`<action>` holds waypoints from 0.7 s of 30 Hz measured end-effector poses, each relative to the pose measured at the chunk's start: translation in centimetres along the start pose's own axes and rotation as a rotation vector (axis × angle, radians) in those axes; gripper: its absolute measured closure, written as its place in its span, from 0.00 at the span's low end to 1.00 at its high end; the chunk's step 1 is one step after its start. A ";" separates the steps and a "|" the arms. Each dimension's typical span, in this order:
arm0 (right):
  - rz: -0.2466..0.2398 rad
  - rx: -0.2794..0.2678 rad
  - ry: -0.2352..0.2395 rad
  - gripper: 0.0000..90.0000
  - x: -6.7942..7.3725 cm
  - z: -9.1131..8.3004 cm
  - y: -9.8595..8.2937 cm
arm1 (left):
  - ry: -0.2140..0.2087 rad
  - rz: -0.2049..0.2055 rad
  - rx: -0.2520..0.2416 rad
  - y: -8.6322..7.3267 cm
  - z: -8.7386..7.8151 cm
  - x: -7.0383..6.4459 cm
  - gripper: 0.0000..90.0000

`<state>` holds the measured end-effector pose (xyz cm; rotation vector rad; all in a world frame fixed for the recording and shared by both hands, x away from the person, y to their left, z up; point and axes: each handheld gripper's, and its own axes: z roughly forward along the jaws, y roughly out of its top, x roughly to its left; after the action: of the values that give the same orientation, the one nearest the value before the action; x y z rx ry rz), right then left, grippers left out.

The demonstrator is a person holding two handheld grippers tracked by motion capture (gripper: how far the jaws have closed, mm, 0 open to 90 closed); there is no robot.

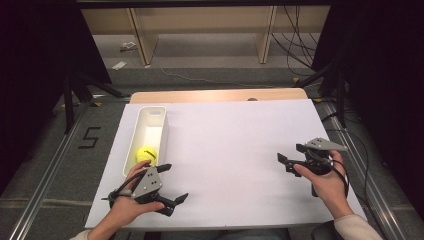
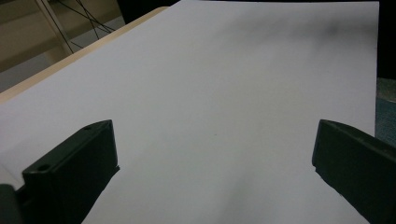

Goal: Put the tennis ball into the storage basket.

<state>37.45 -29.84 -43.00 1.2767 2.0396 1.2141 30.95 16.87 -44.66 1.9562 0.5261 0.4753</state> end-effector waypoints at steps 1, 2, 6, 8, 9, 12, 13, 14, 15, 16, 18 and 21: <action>0.005 0.002 0.000 0.20 0.0 -0.1 -0.1 | 0.000 0.000 0.000 0.0 0.0 0.0 0.00; 0.007 0.000 0.000 0.20 0.0 -0.1 -0.3 | 0.000 0.000 0.000 0.0 0.0 0.0 0.00; -0.003 0.003 0.000 0.20 0.2 -0.2 -0.6 | 0.000 0.001 -0.002 0.0 0.0 0.0 0.00; 0.002 0.005 0.002 0.20 0.3 -0.2 -0.7 | 0.001 0.001 -0.003 0.0 -0.1 0.0 0.00; -0.003 0.008 0.004 0.20 0.3 -0.3 -0.8 | 0.002 0.002 -0.004 0.0 -0.1 0.0 0.00; -0.007 0.012 0.006 0.20 0.4 -0.4 -1.0 | 0.004 0.001 -0.006 0.0 -0.1 0.0 0.00; -0.009 0.010 0.004 0.20 0.4 -0.5 -1.0 | 0.005 0.001 -0.006 0.0 -0.2 0.0 0.00; -0.004 0.007 0.004 0.20 0.4 -0.6 -1.0 | 0.005 0.000 -0.006 0.0 -0.2 0.0 0.00; -0.006 0.006 0.003 0.20 0.3 -0.7 -1.0 | 0.006 0.000 -0.006 0.0 -0.2 0.1 0.00; -0.003 0.006 0.004 0.20 0.3 -0.7 -1.1 | 0.006 0.000 -0.006 0.0 -0.2 0.1 0.00; -0.001 0.007 0.002 0.20 0.2 -0.9 -1.2 | 0.006 0.000 -0.005 0.0 -0.2 0.1 0.00; -0.002 0.009 0.002 0.20 0.1 -1.1 -1.3 | 0.006 -0.001 -0.005 0.0 -0.2 0.1 0.00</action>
<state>35.92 -30.45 -43.55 1.2775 2.0496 1.2065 30.92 17.01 -44.58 1.9504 0.5289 0.4814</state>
